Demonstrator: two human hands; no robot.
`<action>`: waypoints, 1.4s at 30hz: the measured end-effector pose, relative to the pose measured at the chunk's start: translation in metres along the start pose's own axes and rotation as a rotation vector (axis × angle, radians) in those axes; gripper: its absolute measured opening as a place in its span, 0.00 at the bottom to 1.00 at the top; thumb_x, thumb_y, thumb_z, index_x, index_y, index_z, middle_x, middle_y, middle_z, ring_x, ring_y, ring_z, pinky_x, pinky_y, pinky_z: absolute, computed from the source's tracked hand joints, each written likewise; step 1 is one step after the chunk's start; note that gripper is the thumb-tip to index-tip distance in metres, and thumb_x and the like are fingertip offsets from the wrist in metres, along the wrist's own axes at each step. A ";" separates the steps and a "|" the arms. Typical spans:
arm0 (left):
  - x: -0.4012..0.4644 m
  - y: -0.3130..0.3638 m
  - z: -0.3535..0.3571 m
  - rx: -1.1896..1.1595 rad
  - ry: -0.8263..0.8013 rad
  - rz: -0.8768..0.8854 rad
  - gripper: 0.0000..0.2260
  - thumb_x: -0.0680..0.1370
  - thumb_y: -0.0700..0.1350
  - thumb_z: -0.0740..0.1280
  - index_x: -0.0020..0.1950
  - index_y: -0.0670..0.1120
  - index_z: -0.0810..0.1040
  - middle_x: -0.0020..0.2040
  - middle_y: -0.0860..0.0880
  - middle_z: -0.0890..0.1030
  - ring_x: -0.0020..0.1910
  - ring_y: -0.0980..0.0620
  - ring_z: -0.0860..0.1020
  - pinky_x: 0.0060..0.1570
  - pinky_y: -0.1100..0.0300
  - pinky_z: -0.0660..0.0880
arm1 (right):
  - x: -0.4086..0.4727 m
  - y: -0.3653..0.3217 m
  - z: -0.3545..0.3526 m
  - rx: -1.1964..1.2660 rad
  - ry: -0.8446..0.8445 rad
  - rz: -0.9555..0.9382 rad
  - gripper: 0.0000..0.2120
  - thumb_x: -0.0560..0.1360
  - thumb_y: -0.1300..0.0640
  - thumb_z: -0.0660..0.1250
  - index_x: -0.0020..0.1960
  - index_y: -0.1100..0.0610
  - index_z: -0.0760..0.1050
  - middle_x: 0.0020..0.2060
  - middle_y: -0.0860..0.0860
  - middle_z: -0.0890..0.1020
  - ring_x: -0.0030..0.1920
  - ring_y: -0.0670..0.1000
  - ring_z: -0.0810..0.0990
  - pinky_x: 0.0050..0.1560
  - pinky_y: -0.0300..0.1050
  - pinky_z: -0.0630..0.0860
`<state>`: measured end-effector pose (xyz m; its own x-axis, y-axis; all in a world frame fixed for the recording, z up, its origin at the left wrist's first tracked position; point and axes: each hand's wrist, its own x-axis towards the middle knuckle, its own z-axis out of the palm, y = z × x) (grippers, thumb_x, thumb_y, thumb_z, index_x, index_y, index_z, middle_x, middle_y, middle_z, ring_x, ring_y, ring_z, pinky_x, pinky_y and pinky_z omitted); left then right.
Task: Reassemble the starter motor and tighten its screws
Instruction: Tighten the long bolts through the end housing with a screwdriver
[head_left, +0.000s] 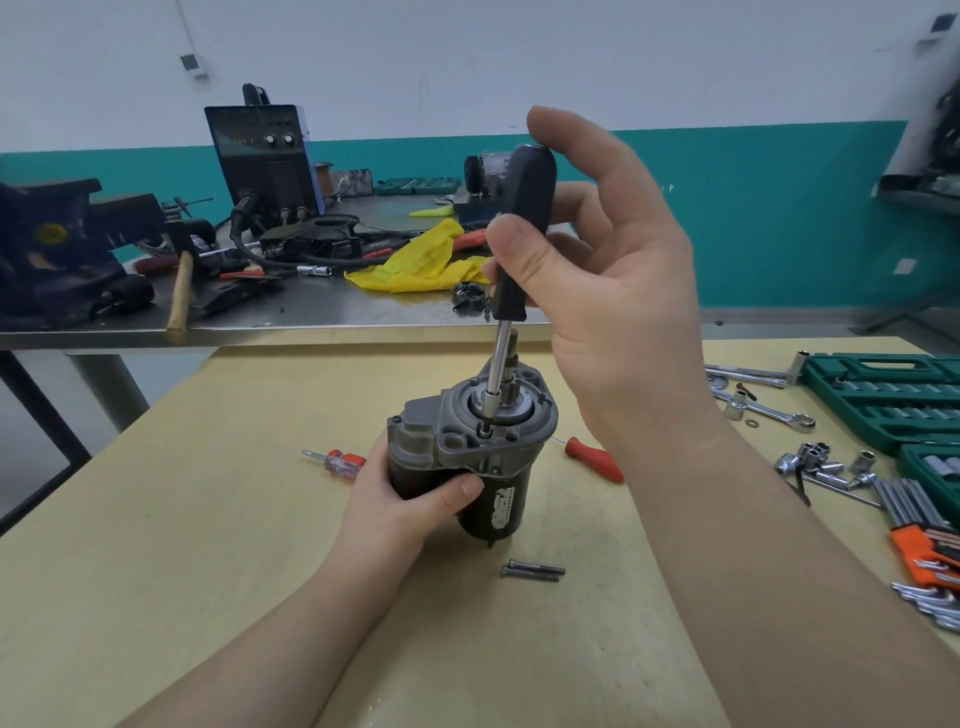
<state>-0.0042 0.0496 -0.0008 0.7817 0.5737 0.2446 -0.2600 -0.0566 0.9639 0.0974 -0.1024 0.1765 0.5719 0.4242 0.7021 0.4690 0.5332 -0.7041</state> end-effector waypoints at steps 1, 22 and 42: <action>0.000 0.000 0.000 0.000 -0.001 0.002 0.35 0.64 0.58 0.87 0.69 0.56 0.81 0.66 0.46 0.85 0.65 0.43 0.84 0.65 0.33 0.79 | 0.000 0.000 0.001 -0.010 0.016 -0.006 0.21 0.81 0.61 0.73 0.69 0.44 0.76 0.49 0.52 0.85 0.48 0.58 0.87 0.47 0.48 0.86; 0.000 0.003 0.001 0.007 -0.014 0.016 0.31 0.66 0.54 0.86 0.67 0.57 0.82 0.65 0.46 0.86 0.65 0.43 0.84 0.64 0.33 0.80 | -0.003 0.007 0.003 0.028 -0.049 0.033 0.19 0.87 0.62 0.61 0.77 0.53 0.69 0.53 0.58 0.84 0.47 0.59 0.88 0.53 0.58 0.86; 0.000 0.003 0.002 -0.012 -0.021 0.027 0.29 0.67 0.49 0.83 0.67 0.55 0.82 0.65 0.45 0.86 0.65 0.42 0.84 0.60 0.40 0.83 | -0.001 0.004 0.001 0.037 -0.071 0.016 0.19 0.88 0.63 0.58 0.78 0.56 0.69 0.57 0.66 0.82 0.53 0.61 0.86 0.56 0.65 0.84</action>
<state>-0.0041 0.0479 0.0025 0.7862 0.5544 0.2729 -0.2878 -0.0623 0.9557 0.0985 -0.1001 0.1729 0.5297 0.4831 0.6971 0.4342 0.5516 -0.7122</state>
